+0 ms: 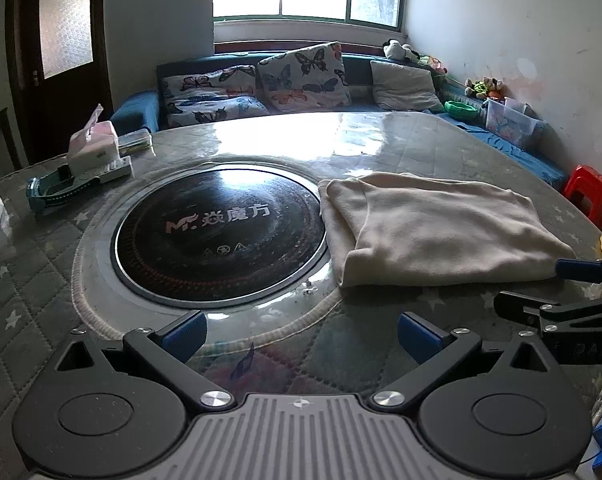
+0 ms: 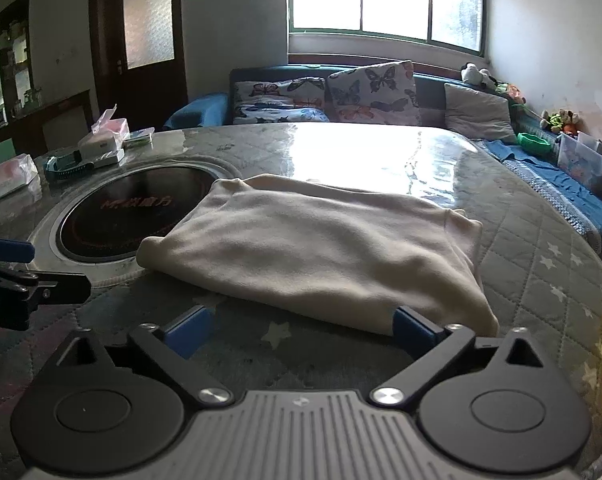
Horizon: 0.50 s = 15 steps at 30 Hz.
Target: Fold clothes
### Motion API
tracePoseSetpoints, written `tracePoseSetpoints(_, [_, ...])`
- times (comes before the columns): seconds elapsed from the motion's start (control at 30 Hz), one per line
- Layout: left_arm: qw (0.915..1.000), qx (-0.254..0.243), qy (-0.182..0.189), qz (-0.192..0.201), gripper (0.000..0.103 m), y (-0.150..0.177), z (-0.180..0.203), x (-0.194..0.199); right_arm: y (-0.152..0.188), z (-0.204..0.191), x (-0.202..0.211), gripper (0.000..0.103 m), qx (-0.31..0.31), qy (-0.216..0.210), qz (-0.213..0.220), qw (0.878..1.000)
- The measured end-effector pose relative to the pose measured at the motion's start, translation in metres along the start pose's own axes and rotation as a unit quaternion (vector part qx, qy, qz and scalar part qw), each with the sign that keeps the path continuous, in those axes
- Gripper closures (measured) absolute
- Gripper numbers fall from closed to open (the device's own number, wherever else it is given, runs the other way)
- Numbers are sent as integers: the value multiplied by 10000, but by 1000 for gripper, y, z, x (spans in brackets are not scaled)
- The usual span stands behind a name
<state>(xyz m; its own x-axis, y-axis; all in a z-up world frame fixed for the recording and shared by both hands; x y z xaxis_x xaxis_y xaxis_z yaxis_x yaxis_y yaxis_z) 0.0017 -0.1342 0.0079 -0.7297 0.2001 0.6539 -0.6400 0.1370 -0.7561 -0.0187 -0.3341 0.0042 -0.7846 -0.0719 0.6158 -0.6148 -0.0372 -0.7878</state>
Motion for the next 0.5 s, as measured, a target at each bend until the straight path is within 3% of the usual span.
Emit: tracePoseSetpoints(0.5, [9997,-132,73,194,0,11,11,21,10,-5,15,0,-85,237,185,9995])
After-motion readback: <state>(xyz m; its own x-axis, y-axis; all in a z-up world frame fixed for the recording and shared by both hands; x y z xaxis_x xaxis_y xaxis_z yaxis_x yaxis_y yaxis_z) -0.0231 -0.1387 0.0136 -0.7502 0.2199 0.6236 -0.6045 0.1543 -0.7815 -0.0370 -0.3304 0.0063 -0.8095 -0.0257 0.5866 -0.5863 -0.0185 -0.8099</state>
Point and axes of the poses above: each gripper's, at about its wrist camera, not at the fingertips, and x roughly against the way its jaws point, z to its right, y to its underside, the point moved 5 cm from there along -x, roughly the way its jaws point
